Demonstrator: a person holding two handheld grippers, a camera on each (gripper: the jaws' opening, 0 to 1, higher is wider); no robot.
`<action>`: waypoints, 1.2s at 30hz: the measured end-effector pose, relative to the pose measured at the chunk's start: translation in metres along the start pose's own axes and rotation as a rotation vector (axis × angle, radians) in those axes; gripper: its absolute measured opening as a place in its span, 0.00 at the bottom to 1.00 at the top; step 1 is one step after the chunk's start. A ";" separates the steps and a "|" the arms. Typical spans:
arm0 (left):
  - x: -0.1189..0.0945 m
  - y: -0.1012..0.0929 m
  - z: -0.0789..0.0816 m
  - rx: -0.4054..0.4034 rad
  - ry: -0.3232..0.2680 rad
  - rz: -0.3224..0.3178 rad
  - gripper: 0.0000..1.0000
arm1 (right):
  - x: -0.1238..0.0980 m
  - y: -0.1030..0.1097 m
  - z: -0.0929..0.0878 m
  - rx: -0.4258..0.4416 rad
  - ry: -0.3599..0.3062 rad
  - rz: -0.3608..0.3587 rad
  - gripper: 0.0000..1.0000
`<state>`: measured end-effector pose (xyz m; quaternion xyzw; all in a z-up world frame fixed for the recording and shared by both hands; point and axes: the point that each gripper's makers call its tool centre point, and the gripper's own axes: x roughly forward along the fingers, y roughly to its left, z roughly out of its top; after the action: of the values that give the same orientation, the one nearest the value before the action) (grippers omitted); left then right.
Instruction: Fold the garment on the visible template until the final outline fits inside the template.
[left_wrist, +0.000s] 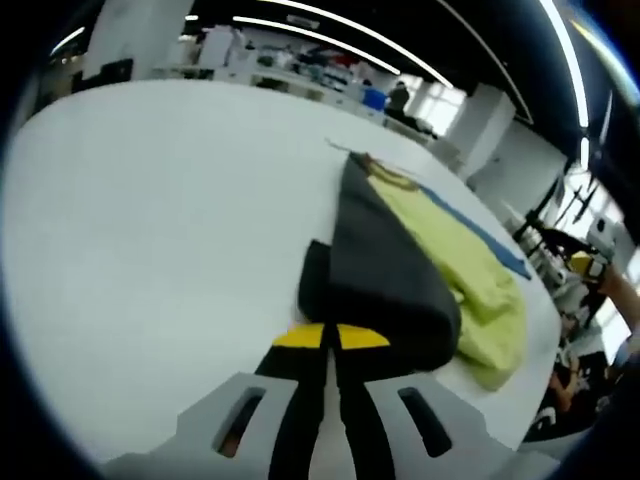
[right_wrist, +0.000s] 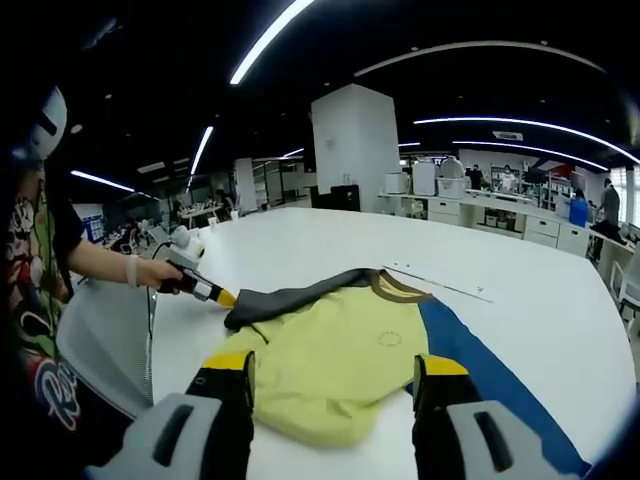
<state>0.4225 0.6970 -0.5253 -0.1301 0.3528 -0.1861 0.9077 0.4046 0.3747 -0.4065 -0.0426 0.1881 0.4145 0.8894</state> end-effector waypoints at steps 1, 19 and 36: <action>-0.001 0.000 0.000 0.001 0.000 0.000 0.00 | 0.000 0.001 0.000 -0.004 0.002 0.000 0.63; -0.021 -0.064 0.061 0.074 -0.170 -0.162 0.00 | 0.000 -0.002 0.003 -0.008 -0.005 -0.006 0.62; 0.043 -0.158 0.044 0.195 -0.031 -0.357 0.00 | -0.016 -0.008 -0.007 0.008 -0.009 -0.047 0.62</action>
<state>0.4431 0.5414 -0.4606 -0.1052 0.2904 -0.3754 0.8739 0.3992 0.3559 -0.4073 -0.0418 0.1846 0.3930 0.8998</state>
